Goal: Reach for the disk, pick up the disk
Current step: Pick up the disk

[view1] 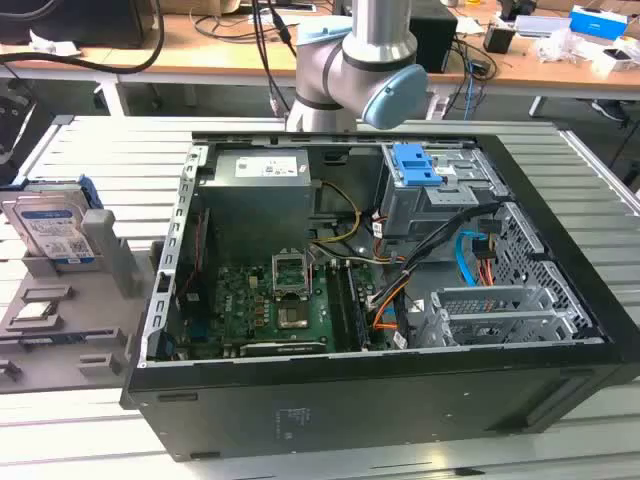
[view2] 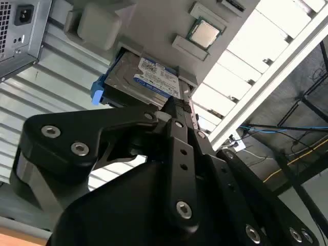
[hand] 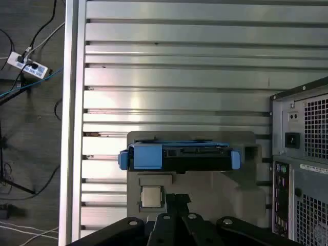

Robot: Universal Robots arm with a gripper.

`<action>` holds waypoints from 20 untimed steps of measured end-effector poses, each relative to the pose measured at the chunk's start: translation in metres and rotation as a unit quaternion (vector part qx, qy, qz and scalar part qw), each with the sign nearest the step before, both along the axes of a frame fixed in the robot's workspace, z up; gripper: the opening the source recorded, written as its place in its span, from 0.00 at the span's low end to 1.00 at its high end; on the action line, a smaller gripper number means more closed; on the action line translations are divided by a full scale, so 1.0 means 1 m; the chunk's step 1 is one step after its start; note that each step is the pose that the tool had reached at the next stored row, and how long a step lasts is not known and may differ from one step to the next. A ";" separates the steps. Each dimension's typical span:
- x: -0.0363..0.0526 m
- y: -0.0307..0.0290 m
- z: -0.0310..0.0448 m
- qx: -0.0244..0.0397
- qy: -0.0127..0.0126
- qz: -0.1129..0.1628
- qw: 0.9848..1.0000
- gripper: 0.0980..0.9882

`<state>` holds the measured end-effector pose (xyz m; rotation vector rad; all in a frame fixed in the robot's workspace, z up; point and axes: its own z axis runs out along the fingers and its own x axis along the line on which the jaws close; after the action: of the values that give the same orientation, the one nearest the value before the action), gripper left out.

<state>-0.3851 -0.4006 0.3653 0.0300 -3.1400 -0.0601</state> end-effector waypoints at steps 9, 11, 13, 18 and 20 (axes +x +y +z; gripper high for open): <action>0.0000 0.0000 0.0000 0.000 0.000 0.085 0.996 0.01; 0.0000 0.0000 0.0000 0.000 0.000 0.096 0.995 0.01; 0.0000 0.0000 0.0000 0.000 0.000 0.106 0.994 0.01; 0.0000 0.0000 0.0000 0.000 0.000 0.134 0.991 0.01; 0.0000 0.0000 0.0000 0.000 0.000 0.148 0.989 0.01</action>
<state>-0.3851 -0.4006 0.3653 0.4921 -3.0957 -0.0590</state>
